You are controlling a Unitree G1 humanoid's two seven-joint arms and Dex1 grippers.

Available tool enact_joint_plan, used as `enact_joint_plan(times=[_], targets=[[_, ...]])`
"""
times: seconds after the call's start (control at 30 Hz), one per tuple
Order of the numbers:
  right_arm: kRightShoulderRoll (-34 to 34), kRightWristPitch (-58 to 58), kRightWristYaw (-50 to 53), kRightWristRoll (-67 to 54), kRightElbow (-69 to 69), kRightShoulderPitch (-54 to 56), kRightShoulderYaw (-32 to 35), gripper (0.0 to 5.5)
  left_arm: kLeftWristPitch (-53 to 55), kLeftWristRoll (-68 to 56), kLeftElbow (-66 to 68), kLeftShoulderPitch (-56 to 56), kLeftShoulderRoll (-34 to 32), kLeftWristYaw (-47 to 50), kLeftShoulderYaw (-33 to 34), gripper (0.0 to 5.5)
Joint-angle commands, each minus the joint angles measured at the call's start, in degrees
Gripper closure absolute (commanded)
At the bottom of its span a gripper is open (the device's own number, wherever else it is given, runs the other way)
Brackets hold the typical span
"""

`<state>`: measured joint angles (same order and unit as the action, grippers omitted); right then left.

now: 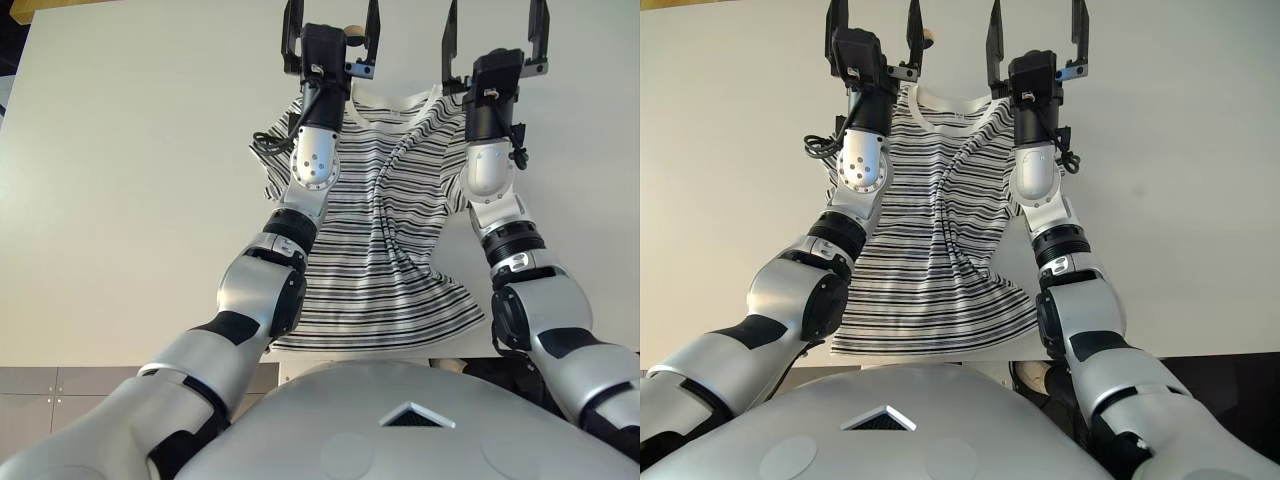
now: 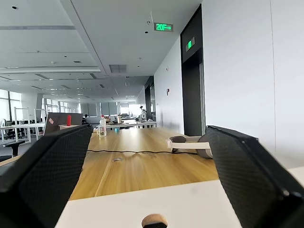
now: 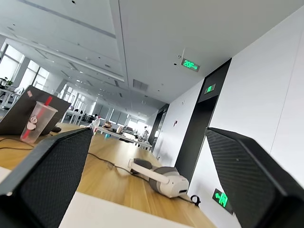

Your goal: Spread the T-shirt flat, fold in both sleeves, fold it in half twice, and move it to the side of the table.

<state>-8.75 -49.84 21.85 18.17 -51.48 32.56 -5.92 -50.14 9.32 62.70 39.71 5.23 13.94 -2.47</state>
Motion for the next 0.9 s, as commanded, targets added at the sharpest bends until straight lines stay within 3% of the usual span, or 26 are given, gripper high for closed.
enact_joint_plan(times=[0.03,0.1,0.47,0.9], targets=[[-0.15,0.22,-0.95,-0.52,-0.12,-1.10,0.47,1.64,-0.53,1.20,0.79,-1.17,-0.11,2.11,0.02,1.06],[0.04,0.28,-1.60,-1.23,0.56,-1.86,0.69,1.84,-1.09,1.73,0.63,-1.71,-0.09,2.91,-0.12,1.06],[-1.25,3.71,-3.07,1.25,9.91,-4.38,0.54,1.84,-2.23,4.23,-0.53,-2.63,0.37,5.08,-1.06,1.06],[-3.61,8.30,-0.10,3.01,14.31,-9.56,3.42,1.84,-2.41,1.04,3.43,-0.93,2.77,-0.51,-0.79,1.06]])
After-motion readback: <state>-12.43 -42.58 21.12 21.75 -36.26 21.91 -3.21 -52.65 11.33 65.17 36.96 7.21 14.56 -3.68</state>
